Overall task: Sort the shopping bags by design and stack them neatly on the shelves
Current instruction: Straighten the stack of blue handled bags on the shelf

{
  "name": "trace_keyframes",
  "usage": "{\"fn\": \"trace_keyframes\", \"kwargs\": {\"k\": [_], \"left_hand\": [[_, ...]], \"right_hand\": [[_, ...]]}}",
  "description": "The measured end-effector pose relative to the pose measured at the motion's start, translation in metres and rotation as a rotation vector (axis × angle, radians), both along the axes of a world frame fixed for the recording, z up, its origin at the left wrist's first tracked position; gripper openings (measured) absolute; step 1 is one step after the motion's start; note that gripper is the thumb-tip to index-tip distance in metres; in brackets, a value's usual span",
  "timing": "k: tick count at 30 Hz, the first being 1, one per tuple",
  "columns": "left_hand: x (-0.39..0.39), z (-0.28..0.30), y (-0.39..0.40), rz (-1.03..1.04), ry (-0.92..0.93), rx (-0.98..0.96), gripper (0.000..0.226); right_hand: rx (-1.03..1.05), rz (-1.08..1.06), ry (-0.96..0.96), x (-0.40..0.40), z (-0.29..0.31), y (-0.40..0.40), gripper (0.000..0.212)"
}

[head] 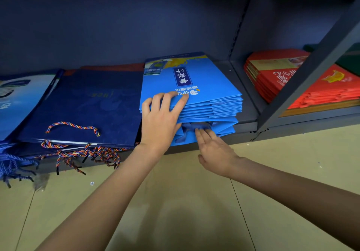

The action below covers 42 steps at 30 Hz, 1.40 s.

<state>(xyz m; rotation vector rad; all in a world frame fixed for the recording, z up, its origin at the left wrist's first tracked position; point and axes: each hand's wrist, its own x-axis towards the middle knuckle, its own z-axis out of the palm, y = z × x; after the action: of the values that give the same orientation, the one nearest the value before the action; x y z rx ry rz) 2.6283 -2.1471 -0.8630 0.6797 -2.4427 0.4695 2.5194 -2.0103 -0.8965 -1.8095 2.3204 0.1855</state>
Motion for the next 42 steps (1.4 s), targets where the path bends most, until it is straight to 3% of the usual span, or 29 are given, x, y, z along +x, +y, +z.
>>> {"fn": "trace_keyframes", "kwargs": {"k": [3, 6, 9, 12, 15, 18, 23, 27, 31, 35, 39, 42], "left_hand": [[0.001, -0.005, 0.001, -0.003, -0.019, 0.008, 0.087], [0.001, -0.006, 0.0, -0.006, -0.012, 0.003, 0.087], [0.001, -0.005, 0.0, -0.013, -0.007, 0.001, 0.086], [0.001, -0.006, -0.001, -0.011, -0.014, -0.003, 0.087], [0.001, -0.006, 0.0, -0.013, -0.013, 0.001, 0.088], [0.001, -0.006, 0.0, -0.014, -0.013, 0.0, 0.088], [0.002, -0.007, 0.0, -0.005, -0.029, -0.001, 0.091], [0.002, -0.007, 0.001, -0.007, -0.031, -0.001, 0.091], [0.001, -0.007, 0.0, -0.01, -0.026, -0.003, 0.089], [0.002, -0.006, -0.001, -0.016, -0.038, -0.008, 0.088], [0.003, -0.007, 0.0, -0.012, -0.049, -0.015, 0.089], [0.004, -0.005, 0.001, -0.011, -0.055, -0.013, 0.084]], "right_hand": [[-0.21, 0.153, 0.001, -0.018, 0.0, 0.018, 0.059], [-0.312, 0.304, -0.017, -0.036, 0.008, 0.04, 0.033], [-0.338, 0.385, 0.001, -0.049, 0.017, 0.056, 0.034], [-0.364, 0.316, 0.038, -0.058, 0.018, 0.064, 0.034], [-0.302, 0.245, 0.094, -0.06, 0.014, 0.065, 0.055], [-0.209, 0.234, 0.069, -0.057, 0.01, 0.061, 0.063], [-0.269, 0.251, 0.076, -0.04, 0.012, 0.043, 0.035], [-0.135, 0.16, -0.079, -0.019, 0.003, 0.025, 0.057], [-0.076, 0.017, -0.006, -0.002, -0.012, -0.003, 0.066], [-0.021, -0.071, -0.078, -0.002, -0.004, -0.028, 0.07], [-0.125, 0.147, -0.096, -0.001, 0.012, 0.003, 0.047], [-0.402, 0.351, 0.064, -0.017, 0.017, 0.034, 0.033]]}}
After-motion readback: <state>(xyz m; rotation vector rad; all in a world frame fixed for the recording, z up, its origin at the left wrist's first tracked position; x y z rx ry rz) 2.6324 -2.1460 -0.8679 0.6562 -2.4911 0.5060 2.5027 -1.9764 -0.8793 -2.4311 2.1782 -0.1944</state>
